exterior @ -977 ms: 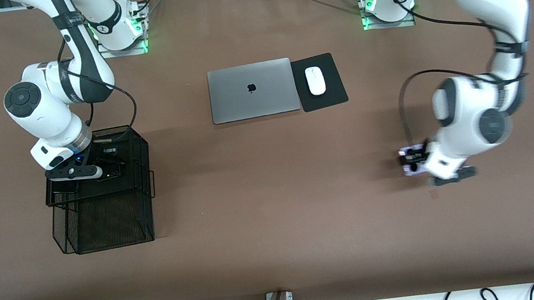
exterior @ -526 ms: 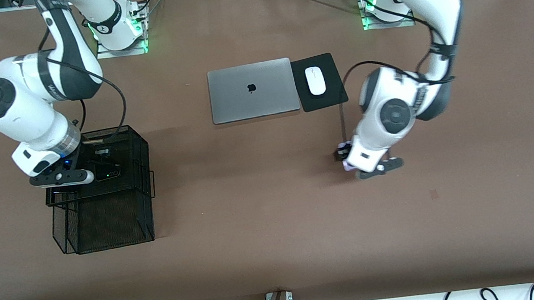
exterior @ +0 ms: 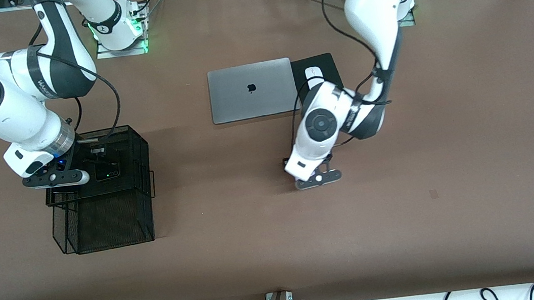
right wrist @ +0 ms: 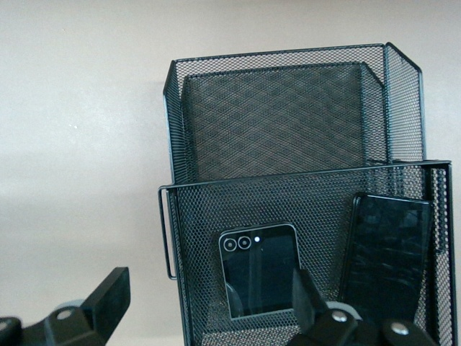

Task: Place phones with both arms
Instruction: 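Carry the white flip phone toward the laptop with the left gripper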

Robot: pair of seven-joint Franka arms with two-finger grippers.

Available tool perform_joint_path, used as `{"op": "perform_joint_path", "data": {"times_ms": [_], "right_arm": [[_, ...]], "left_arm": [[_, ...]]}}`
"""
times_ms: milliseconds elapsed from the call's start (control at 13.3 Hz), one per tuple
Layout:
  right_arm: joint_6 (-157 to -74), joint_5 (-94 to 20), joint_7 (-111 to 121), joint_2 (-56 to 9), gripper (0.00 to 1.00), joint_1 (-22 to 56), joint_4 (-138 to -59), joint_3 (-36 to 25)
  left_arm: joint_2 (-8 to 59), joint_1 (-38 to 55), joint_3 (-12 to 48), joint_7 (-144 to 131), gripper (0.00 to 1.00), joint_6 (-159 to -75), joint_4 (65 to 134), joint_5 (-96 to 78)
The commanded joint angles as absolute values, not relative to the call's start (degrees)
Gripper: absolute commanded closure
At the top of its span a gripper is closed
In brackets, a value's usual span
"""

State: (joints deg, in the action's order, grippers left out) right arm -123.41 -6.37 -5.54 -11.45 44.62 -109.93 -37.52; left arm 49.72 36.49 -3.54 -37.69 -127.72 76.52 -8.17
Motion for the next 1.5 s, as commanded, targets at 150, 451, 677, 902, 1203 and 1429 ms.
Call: {"op": "perform_joint_path", "data": {"times_ms": [150, 451, 677, 902, 1203, 1429], "right_arm": [[-122.43, -7.73, -5.27, -11.16, 0.01, 44.03, -109.34, -37.71], [-122.61, -8.96, -5.27, -11.34, 0.01, 43.86, -109.25, -37.71], [-122.43, -8.96, -5.27, -11.16, 0.01, 43.86, -109.34, -37.71], [-123.22, -10.36, -5.27, -11.34, 0.00, 43.86, -109.25, -37.71], [-122.70, -13.10, -5.27, -11.34, 0.01, 44.12, -109.16, -37.53], [-122.43, -13.10, -4.66, -10.90, 0.00, 44.47, -109.16, -37.09]], "left_arm": [[58.96, 40.25, -5.27, -41.39, 1.00, -128.05, 62.60, -9.23], [60.38, 42.19, -7.12, -42.80, 1.00, -131.13, 62.49, -9.23], [60.73, 42.63, -7.55, -42.98, 0.45, -131.31, 62.49, -9.05], [61.78, 44.55, -9.05, -49.01, 0.00, -132.79, 62.49, -6.69], [60.74, 45.62, -10.19, -51.59, 0.00, -130.10, 62.14, -3.52], [57.58, 43.17, -10.20, -50.80, 0.00, -121.93, 62.05, -3.52]]}}
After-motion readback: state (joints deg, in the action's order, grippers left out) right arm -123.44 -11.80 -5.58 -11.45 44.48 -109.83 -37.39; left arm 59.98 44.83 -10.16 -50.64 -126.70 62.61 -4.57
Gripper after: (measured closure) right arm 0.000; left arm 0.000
